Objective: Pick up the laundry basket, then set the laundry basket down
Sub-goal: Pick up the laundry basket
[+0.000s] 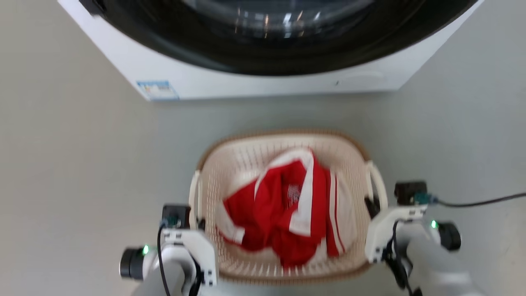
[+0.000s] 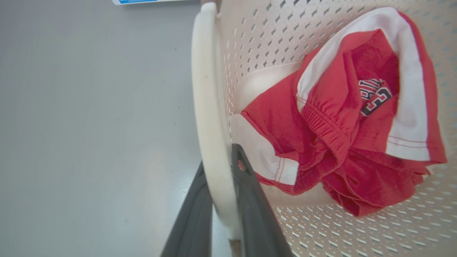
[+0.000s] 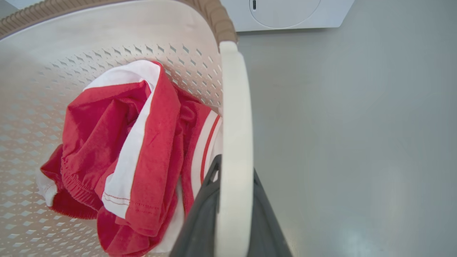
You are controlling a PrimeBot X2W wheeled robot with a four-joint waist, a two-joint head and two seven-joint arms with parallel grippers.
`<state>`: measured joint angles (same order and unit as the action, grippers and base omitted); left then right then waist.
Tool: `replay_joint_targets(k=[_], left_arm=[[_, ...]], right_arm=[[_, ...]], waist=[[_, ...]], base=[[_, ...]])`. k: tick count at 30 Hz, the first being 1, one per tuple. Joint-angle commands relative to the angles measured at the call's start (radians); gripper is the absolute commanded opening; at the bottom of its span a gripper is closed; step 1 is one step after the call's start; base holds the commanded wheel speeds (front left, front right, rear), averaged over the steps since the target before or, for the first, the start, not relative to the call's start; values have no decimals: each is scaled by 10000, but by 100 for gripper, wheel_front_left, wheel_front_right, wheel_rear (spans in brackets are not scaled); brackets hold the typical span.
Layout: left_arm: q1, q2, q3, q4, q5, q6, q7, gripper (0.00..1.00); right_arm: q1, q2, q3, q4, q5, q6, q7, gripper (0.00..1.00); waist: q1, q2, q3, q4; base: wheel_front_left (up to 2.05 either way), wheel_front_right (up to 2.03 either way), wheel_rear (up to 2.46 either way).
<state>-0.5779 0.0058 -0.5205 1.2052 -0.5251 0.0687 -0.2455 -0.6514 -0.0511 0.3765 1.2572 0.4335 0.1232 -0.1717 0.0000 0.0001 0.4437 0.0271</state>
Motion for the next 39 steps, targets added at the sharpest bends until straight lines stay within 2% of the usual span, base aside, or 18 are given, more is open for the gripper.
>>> replay_joint_targets(k=[1,20,39], left_arm=[[222,444,182,50,-164,75,-46,0],[2307,444,-725,553,-1314,70,931,0],[2544,444,-1164,653,-1675,163,1010,0]], right_arm=[[453,9,347,17,127,75,79,0],[2755,9,2396,-55,2046,75,1178,0],[2954,9,3310,57,2877,75,1119,0]], waist=[[0,-1,-787,-228],[0,-1,-4163,-384],[0,-1,-4851,-233]], base=[[0,0,0],[0,0,0],[0,0,0]])
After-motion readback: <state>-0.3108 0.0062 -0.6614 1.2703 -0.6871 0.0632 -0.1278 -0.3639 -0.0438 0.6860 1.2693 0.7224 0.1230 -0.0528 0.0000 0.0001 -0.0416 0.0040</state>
